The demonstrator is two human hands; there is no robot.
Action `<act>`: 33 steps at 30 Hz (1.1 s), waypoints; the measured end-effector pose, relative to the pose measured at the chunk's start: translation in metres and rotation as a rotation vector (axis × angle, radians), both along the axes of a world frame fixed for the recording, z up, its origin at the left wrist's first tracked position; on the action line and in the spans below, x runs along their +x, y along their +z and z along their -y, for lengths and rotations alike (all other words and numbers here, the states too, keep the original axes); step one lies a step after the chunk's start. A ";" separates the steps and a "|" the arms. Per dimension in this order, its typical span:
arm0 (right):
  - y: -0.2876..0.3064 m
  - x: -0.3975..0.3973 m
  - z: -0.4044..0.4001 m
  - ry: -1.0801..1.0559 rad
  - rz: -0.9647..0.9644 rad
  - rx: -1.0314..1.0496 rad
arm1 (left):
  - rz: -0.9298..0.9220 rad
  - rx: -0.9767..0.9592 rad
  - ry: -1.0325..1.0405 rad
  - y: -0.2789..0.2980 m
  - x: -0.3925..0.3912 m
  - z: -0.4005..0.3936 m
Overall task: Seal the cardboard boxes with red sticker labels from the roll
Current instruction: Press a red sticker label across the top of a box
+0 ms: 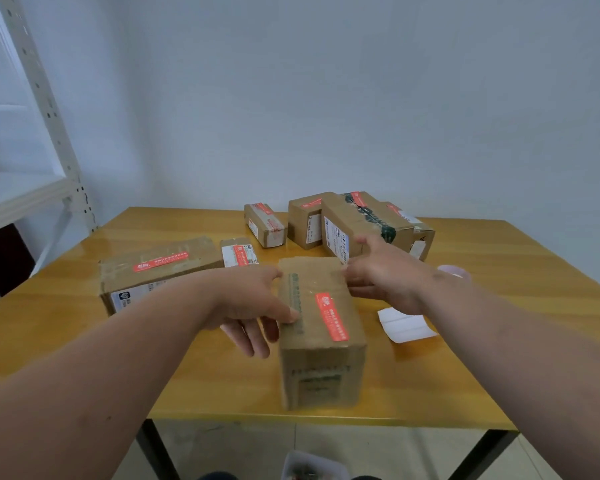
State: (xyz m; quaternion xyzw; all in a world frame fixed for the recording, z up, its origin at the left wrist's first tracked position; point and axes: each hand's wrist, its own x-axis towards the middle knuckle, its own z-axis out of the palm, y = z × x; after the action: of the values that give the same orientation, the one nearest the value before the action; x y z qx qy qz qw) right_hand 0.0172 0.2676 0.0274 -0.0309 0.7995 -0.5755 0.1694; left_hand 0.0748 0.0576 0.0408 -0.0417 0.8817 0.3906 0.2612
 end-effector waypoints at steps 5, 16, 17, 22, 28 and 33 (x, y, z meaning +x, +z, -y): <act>0.002 0.000 0.001 0.155 0.021 0.035 | -0.370 -0.267 0.005 -0.003 -0.011 0.006; 0.006 -0.008 -0.004 0.306 -0.123 0.406 | -0.587 -0.731 -0.398 -0.008 -0.014 -0.001; 0.008 -0.009 -0.005 0.287 -0.154 0.490 | -0.584 -0.762 -0.410 -0.007 -0.015 -0.003; 0.013 -0.004 -0.008 0.277 -0.102 1.083 | -0.613 -0.800 -0.428 -0.009 -0.016 -0.008; 0.003 -0.008 -0.003 0.239 -0.093 0.959 | -0.529 -0.615 -0.437 -0.015 -0.012 -0.012; 0.005 -0.009 -0.004 0.114 -0.170 0.610 | -0.478 -0.656 -0.331 -0.013 -0.014 -0.005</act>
State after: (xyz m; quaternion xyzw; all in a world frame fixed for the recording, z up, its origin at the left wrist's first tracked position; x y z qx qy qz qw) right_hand 0.0079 0.2717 0.0328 -0.0715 0.9434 -0.2943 0.1354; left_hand 0.0611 0.0628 0.0279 0.1109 0.9896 0.0416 0.0819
